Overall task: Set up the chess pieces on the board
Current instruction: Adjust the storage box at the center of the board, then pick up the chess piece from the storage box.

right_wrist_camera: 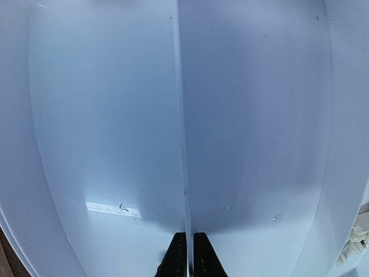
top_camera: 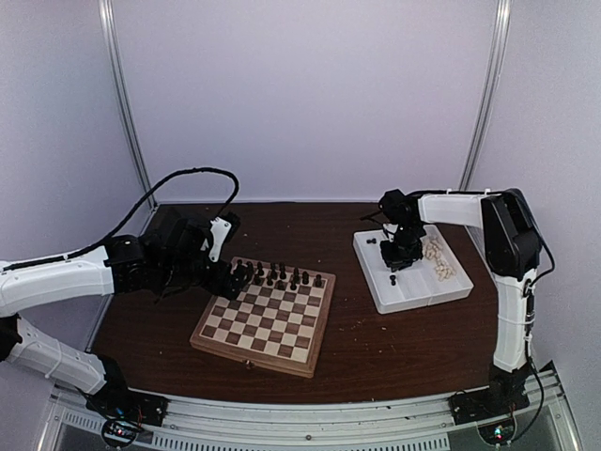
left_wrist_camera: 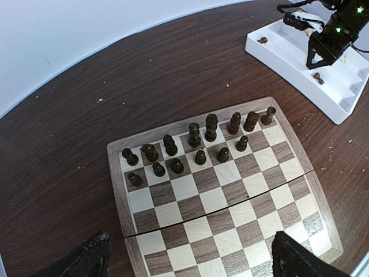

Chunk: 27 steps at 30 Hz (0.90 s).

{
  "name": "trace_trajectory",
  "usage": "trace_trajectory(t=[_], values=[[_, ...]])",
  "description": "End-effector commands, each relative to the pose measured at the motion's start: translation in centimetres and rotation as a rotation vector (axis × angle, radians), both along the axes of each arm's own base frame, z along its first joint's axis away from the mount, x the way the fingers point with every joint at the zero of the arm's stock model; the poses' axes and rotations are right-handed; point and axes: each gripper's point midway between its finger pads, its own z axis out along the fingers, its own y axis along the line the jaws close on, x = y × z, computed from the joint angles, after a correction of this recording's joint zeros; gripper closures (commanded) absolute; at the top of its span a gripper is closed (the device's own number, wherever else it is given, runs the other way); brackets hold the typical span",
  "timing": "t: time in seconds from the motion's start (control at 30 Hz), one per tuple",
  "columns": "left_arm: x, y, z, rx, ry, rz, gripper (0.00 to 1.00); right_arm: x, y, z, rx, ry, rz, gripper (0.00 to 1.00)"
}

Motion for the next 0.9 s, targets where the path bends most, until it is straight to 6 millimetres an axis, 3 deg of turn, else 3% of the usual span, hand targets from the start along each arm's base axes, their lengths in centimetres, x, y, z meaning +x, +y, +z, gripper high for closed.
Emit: trace_trajectory(t=[0.0, 0.1, 0.3, 0.4, 0.5, 0.7, 0.87], values=[[0.7, -0.5, 0.7, -0.018, -0.016, -0.001, 0.02, 0.6, 0.6, 1.1, 0.064, -0.064, -0.19, 0.85], [0.7, -0.6, 0.8, -0.018, -0.015, -0.003, 0.02, 0.8, 1.0, 1.7, 0.082, -0.103, -0.182, 0.75], [0.6, -0.1, 0.9, -0.012, -0.024, 0.005, 0.02, 0.9, -0.3, 5.0, 0.029, -0.19, -0.14, 0.72], [0.6, -0.2, 0.8, -0.016, -0.023, 0.005, 0.02, 0.6, 0.1, 6.6, 0.036, -0.236, -0.09, 0.61], [0.6, -0.5, 0.6, -0.022, -0.016, -0.002, 0.02, 0.3, 0.6, 7.7, 0.045, -0.26, -0.046, 0.61], [0.6, -0.6, 0.8, -0.024, -0.016, -0.004, 0.02, -1.4, 2.5, 7.7, 0.06, -0.205, 0.057, 0.68], [0.6, -0.6, 0.7, -0.027, -0.015, -0.001, 0.02, -3.7, 3.2, 5.9, 0.029, -0.141, 0.11, 0.7]])
